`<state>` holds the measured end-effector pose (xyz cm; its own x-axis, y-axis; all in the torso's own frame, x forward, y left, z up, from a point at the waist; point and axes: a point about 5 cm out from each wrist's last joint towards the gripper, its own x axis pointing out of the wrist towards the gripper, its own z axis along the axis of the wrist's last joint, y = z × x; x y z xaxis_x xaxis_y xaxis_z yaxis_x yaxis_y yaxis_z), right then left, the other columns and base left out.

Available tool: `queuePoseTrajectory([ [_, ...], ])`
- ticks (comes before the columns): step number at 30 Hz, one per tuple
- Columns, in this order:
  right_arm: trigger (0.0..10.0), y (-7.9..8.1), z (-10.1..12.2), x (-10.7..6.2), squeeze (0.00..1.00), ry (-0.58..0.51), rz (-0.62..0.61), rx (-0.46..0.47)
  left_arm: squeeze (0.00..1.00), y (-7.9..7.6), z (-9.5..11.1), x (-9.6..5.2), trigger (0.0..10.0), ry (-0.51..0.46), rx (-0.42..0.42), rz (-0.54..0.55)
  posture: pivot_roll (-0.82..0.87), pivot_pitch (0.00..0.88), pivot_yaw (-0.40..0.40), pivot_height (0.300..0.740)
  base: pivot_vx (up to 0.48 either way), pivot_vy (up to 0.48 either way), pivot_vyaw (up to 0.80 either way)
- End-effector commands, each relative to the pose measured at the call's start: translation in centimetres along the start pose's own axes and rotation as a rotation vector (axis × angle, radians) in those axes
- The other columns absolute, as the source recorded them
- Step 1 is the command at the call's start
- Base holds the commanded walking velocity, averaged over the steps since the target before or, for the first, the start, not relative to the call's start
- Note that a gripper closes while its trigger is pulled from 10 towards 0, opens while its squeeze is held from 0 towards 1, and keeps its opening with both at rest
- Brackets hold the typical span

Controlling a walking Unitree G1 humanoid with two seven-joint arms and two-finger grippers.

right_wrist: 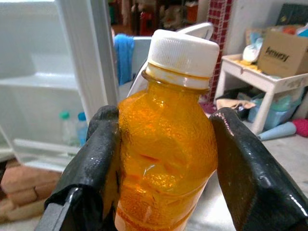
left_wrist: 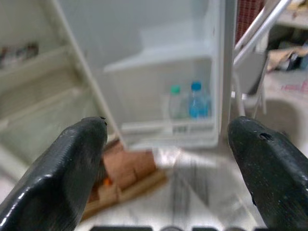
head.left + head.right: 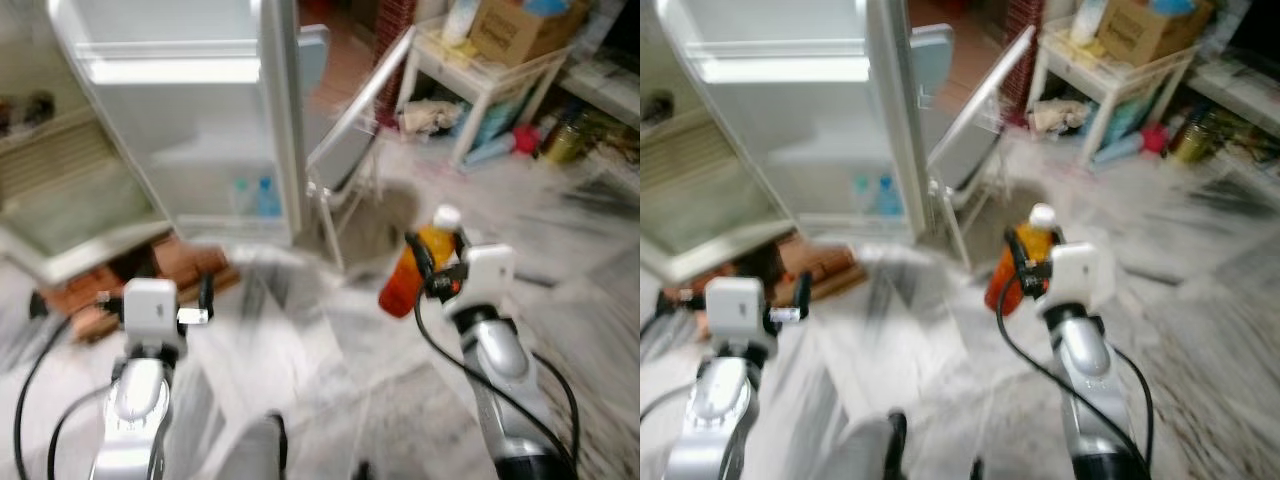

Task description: Restocking fridge

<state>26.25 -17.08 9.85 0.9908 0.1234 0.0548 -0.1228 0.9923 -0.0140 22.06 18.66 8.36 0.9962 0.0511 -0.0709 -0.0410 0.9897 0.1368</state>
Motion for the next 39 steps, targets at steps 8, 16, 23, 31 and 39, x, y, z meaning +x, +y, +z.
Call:
queuePoseTrajectory([
  [8,10.0,-0.2,0.9,0.4,0.0,-0.033,-0.004,0.009,0.0,0.4,0.1,0.1,10.0,0.009,0.002,0.01,0.08,0.149,-0.041,0.74,0.0,0.48,0.62],
  [16,10.0,-0.2,1.0,0.7,0.0,-0.035,-0.006,0.01,0.0,0.2,0.1,0.5,10.0,0.008,-0.001,0.009,0.08,0.142,-0.042,0.74,0.0,0.48,0.05],
  [23,10.0,-0.4,1.2,0.9,0.0,-0.041,-0.008,0.006,0.0,0.1,0.2,0.8,10.0,0.007,-0.003,0.004,0.07,0.135,-0.042,0.74,0.0,0.48,0.0],
  [31,10.0,-0.4,1.3,1.0,0.0,-0.045,-0.006,0.005,0.0,-0.1,0.3,1.1,10.0,-0.001,-0.001,-0.001,0.07,0.131,-0.044,0.74,0.0,0.48,0.0],
  [39,10.0,-0.5,1.4,1.2,0.0,-0.048,-0.015,-0.004,0.0,0.3,0.4,1.0,10.0,-0.022,0.021,0.001,0.07,0.132,-0.043,0.74,0.0,0.06,0.0],
])
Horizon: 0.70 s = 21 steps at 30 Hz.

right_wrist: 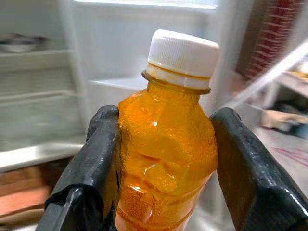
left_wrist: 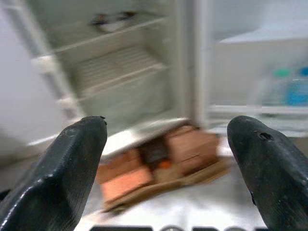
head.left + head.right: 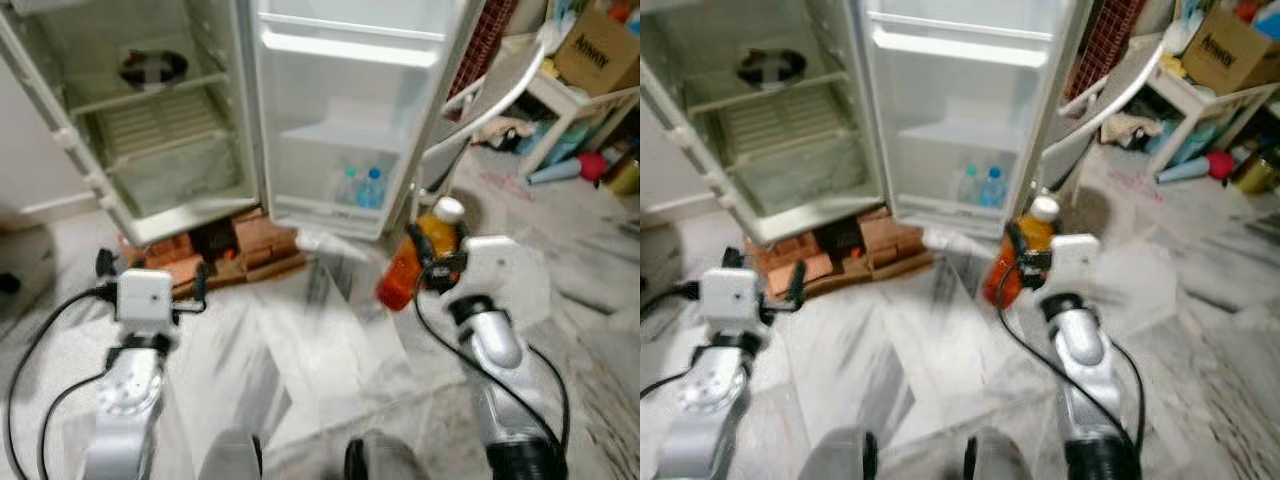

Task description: Restocking fridge

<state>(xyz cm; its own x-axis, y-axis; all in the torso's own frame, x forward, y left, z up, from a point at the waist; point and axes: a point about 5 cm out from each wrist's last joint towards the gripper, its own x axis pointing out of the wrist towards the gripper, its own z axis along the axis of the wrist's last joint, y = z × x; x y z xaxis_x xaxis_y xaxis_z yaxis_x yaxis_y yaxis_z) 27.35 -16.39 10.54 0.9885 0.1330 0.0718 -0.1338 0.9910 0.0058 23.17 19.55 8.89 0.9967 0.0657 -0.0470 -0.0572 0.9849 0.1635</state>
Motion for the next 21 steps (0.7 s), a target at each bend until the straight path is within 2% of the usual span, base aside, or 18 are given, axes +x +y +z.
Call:
queuePoseTrajectory([
  [1,10.0,-0.98,0.78,0.03,0.0,-0.033,-0.019,-0.03,0.0,-0.42,-0.26,-0.17,10.0,0.009,-0.01,-0.007,0.07,0.133,-0.044,0.74,0.326,0.0,0.0],
  [9,10.0,-0.79,0.9,0.13,0.0,-0.04,-0.008,-0.035,0.0,-0.4,-0.26,-0.16,10.0,0.006,-0.013,-0.008,0.07,0.136,-0.045,0.74,0.385,0.0,0.0],
  [17,10.0,-0.62,0.95,0.12,0.0,-0.043,0.003,-0.027,0.0,-0.47,-0.25,-0.22,10.0,0.007,-0.015,-0.008,0.07,0.14,-0.044,0.74,0.372,0.0,0.42],
  [21,10.0,-0.58,0.9,0.13,0.0,-0.041,0.003,-0.026,0.0,-0.53,-0.28,-0.23,10.0,0.009,-0.016,-0.011,0.07,0.143,-0.043,0.74,0.35,0.0,0.0],
])
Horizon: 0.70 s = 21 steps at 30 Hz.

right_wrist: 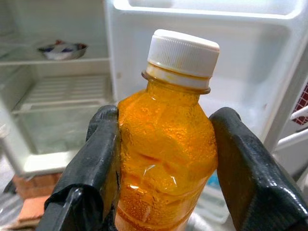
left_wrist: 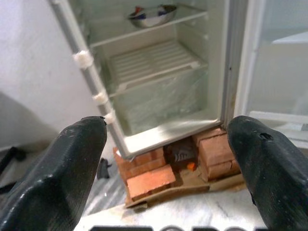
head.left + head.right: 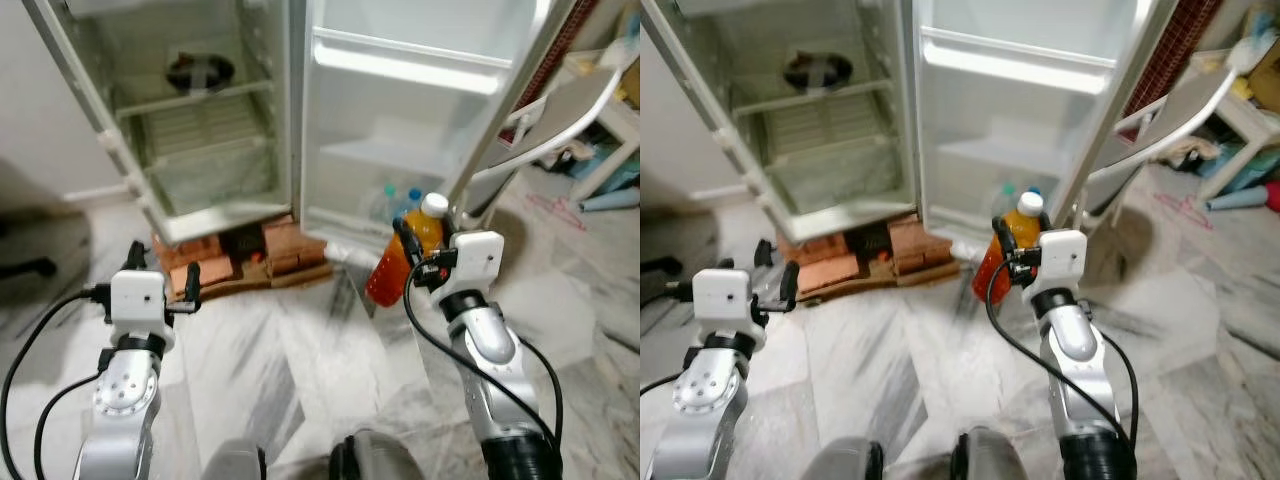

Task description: Restocking fridge

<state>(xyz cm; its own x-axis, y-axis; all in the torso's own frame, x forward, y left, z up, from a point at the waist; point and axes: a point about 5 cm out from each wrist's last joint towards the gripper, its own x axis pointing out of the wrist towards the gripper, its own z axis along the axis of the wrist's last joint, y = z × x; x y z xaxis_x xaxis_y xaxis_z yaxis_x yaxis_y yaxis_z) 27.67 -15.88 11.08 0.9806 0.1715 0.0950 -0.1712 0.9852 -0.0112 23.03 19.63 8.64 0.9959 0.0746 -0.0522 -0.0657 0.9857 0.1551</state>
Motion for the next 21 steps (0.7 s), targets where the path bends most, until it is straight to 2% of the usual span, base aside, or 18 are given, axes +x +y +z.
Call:
queuePoseTrajectory([
  [1,10.0,-1.03,0.39,-0.34,0.0,-0.017,-0.035,-0.013,0.0,-0.58,-0.02,-0.12,10.0,0.004,-0.007,-0.019,0.07,0.143,-0.043,0.74,0.337,0.0,0.0],
  [10,10.0,-0.68,0.27,-0.29,0.0,-0.01,-0.007,-0.006,0.0,-0.62,-0.04,-0.17,10.0,0.008,-0.011,-0.017,0.07,0.146,-0.045,0.74,0.304,0.0,0.0],
  [21,10.0,-0.3,0.16,-0.22,0.0,-0.007,0.016,0.005,0.0,-0.68,-0.08,-0.09,10.0,0.011,-0.012,-0.016,0.07,0.147,-0.045,0.74,0.309,0.299,0.0],
])
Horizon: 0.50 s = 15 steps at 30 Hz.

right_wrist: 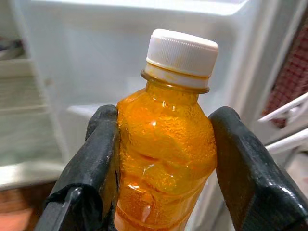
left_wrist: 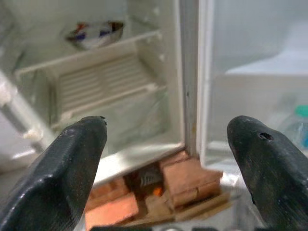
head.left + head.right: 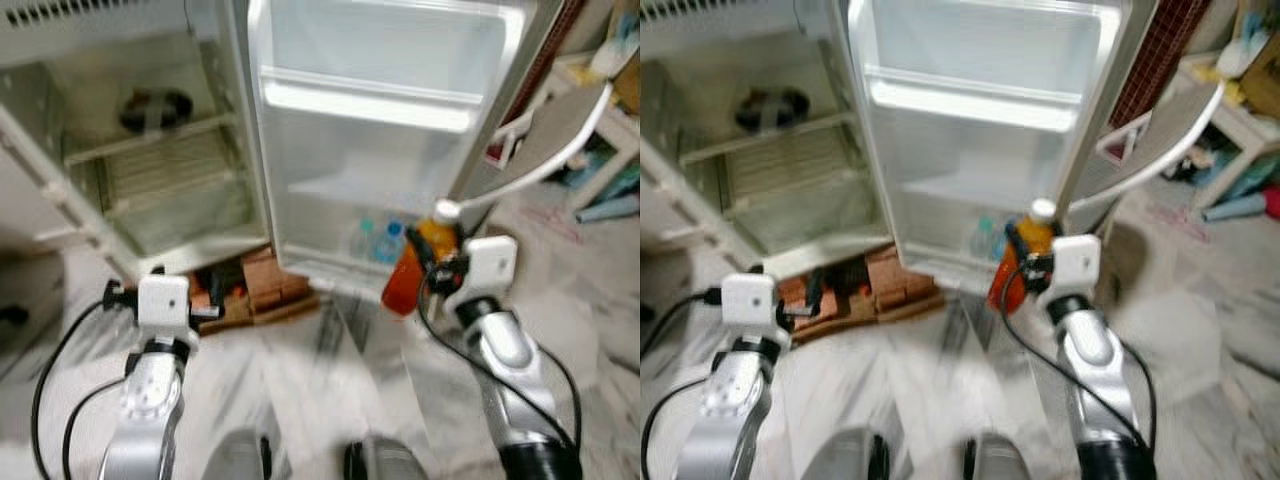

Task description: Restocking fridge

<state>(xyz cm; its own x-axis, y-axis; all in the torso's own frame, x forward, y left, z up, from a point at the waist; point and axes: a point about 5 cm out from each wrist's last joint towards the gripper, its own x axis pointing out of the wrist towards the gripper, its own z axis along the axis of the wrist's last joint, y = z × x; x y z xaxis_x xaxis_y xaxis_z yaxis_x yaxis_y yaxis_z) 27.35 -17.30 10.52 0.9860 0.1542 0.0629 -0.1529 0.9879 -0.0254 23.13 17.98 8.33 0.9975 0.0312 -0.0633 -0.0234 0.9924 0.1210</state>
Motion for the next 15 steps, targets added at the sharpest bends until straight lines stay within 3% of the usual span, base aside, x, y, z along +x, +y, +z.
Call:
queuePoseTrajectory([
  [1,10.0,1.04,0.68,0.35,0.0,-0.038,0.034,0.02,0.0,1.0,0.0,-0.12,10.0,0.006,0.019,0.03,0.07,0.146,-0.046,0.74,0.304,0.296,0.0],
  [8,10.0,1.12,0.6,0.37,0.0,-0.033,0.04,0.019,0.0,0.92,0.03,0.0,10.0,0.008,0.0,0.036,0.07,0.146,-0.045,0.74,0.285,0.299,0.0],
  [15,10.0,1.07,0.51,0.42,0.0,-0.029,0.031,0.016,0.0,0.74,0.18,0.03,10.0,-0.001,0.0,0.025,0.07,0.146,-0.045,0.74,0.0,0.0,0.0],
])
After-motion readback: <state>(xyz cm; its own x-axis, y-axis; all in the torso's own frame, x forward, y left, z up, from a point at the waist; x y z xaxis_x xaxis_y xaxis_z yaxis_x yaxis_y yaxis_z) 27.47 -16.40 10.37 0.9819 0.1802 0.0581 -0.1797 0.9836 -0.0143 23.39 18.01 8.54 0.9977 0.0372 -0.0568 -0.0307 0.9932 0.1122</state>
